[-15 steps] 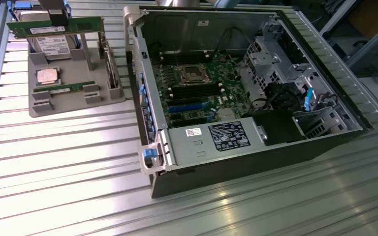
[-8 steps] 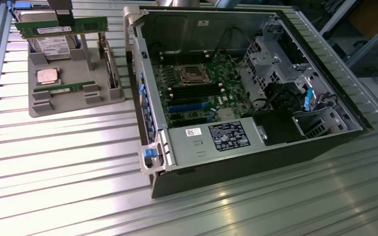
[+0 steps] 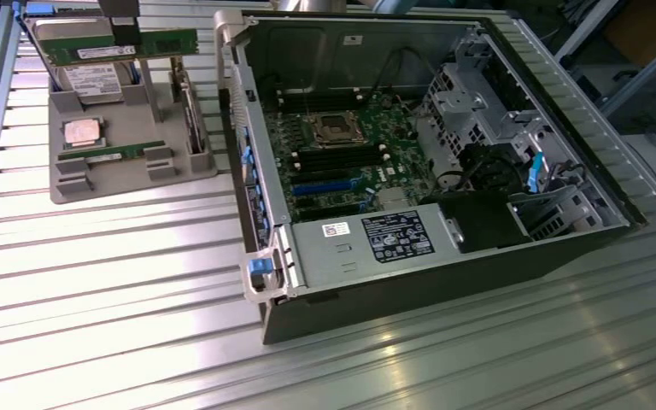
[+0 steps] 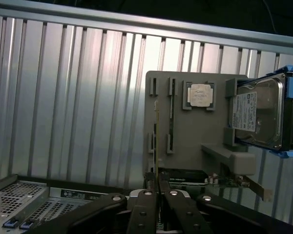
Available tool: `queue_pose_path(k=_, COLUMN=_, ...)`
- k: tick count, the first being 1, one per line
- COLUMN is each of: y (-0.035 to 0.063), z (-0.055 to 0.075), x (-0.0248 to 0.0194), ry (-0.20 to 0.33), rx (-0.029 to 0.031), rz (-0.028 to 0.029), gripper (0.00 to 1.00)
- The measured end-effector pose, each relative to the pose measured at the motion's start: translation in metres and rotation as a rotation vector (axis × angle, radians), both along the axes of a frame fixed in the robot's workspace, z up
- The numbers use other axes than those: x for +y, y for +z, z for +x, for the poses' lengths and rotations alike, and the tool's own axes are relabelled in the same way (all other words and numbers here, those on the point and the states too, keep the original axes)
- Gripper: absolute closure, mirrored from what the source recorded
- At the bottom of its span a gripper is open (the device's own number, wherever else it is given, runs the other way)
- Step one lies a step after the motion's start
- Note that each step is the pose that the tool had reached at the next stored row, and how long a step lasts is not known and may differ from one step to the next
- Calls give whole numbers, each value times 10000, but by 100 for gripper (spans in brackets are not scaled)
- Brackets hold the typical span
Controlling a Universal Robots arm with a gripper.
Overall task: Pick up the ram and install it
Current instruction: 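Pick up the ram and move it above insertion slot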
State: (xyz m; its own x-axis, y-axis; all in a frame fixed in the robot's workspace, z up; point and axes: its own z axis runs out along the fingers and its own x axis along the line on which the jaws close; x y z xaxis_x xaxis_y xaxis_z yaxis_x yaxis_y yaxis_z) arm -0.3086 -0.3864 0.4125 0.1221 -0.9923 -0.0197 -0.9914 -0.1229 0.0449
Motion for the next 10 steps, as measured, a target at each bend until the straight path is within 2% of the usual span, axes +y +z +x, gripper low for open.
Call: queue_pose_path(k=10, y=0, z=94, x=0, ry=0, rx=0, rz=-3, gripper=88)
